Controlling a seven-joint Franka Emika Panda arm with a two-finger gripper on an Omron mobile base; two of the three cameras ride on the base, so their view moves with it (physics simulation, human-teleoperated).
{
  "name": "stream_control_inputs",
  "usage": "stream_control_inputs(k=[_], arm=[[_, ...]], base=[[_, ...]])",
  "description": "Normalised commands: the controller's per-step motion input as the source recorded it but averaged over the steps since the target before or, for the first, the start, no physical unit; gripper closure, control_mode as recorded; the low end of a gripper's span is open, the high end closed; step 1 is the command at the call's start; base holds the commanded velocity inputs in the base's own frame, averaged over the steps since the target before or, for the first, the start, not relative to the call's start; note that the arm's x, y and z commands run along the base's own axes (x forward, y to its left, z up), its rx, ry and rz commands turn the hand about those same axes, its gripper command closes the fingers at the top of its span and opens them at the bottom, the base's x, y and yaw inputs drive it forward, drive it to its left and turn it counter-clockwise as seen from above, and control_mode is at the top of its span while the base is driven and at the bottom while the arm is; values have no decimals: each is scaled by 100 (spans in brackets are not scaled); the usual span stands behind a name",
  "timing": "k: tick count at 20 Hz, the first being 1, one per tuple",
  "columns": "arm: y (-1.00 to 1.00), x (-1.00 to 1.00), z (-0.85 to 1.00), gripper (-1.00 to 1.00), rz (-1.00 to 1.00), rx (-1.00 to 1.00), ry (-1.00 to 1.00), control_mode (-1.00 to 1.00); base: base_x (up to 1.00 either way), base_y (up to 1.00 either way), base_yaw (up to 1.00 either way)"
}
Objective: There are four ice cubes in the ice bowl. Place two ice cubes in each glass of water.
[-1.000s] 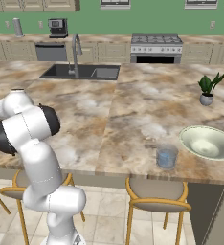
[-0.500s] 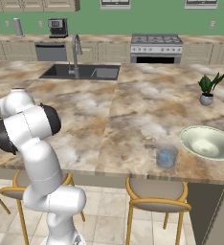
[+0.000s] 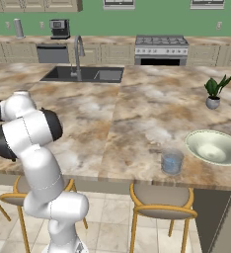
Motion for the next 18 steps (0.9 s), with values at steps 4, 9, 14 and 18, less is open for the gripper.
stream_control_inputs(k=[4, 9, 14, 18], arm=[[-11, -1, 0, -100, 0, 0, 0, -100], [0, -1, 0, 100, 0, 0, 0, -100], [0, 0, 8, 100, 0, 0, 0, -100], [-4, -2, 37, 100, 0, 0, 0, -100]], base=[[0, 0, 0], [0, 0, 0], [0, 0, 0], [0, 0, 0]])
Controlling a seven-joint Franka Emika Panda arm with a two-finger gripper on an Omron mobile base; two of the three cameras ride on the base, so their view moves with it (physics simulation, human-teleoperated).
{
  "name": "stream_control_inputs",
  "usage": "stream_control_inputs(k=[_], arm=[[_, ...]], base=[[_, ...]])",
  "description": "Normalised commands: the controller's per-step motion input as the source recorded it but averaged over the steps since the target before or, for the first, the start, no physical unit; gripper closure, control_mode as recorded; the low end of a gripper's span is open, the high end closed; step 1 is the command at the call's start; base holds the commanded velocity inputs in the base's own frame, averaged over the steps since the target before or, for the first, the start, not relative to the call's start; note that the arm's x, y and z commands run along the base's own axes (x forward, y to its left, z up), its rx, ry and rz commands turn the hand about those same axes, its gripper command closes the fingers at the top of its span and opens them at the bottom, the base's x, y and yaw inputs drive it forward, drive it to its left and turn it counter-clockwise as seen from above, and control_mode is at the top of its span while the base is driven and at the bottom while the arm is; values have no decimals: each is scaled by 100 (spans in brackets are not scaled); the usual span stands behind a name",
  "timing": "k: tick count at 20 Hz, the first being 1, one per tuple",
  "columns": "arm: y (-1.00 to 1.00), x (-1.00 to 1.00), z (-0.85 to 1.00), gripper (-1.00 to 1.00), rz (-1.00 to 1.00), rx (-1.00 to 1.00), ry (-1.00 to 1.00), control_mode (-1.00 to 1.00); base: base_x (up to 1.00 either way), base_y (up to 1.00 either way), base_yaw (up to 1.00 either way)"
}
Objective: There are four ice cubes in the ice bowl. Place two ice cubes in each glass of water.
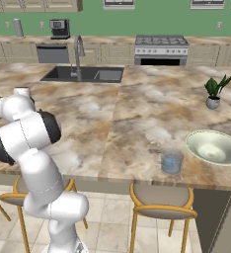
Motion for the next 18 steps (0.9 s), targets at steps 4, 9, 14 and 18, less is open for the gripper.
stream_control_inputs(k=[4, 9, 14, 18], arm=[[-15, -7, 57, 100, 0, 0, 0, -100], [-39, -58, 31, -100, 13, 0, 0, -100], [-83, -74, 37, -100, 41, 0, -5, -100], [-76, -91, 34, -100, 52, 0, -18, -100]], base=[[0, 0, 0], [0, 0, 0], [0, 0, 0], [0, 0, 0]])
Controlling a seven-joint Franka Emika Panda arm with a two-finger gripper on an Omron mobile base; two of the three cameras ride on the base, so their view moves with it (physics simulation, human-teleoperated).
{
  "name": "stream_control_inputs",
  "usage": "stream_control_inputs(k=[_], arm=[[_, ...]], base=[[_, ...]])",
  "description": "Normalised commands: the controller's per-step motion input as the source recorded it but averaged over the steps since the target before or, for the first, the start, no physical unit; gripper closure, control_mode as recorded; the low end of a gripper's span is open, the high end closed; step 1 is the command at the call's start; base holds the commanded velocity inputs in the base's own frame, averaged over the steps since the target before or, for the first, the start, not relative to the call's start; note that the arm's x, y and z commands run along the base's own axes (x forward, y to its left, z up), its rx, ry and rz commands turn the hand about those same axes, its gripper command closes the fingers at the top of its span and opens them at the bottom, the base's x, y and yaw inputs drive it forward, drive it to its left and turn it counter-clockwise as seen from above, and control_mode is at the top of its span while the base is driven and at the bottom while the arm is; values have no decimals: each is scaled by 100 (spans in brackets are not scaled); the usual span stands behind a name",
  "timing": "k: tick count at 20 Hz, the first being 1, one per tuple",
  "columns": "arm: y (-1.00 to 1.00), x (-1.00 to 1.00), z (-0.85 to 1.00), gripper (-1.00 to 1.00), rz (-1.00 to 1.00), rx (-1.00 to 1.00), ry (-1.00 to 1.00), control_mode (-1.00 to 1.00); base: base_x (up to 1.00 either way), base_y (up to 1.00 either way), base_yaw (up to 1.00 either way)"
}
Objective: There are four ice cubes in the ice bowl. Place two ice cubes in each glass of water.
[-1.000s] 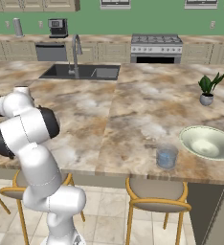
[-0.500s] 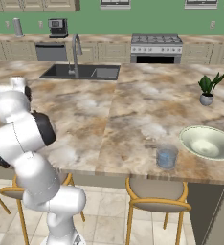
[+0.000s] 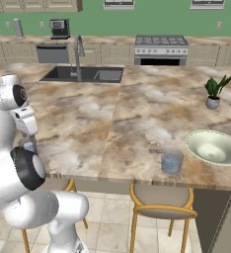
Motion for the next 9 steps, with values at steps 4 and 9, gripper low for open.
stream_control_inputs(k=[4, 9], arm=[[-50, -86, 31, -100, 51, 0, -18, -100], [-9, -61, 27, -100, 36, 6, -9, -100]], base=[[0, 0, 0], [0, 0, 0]])
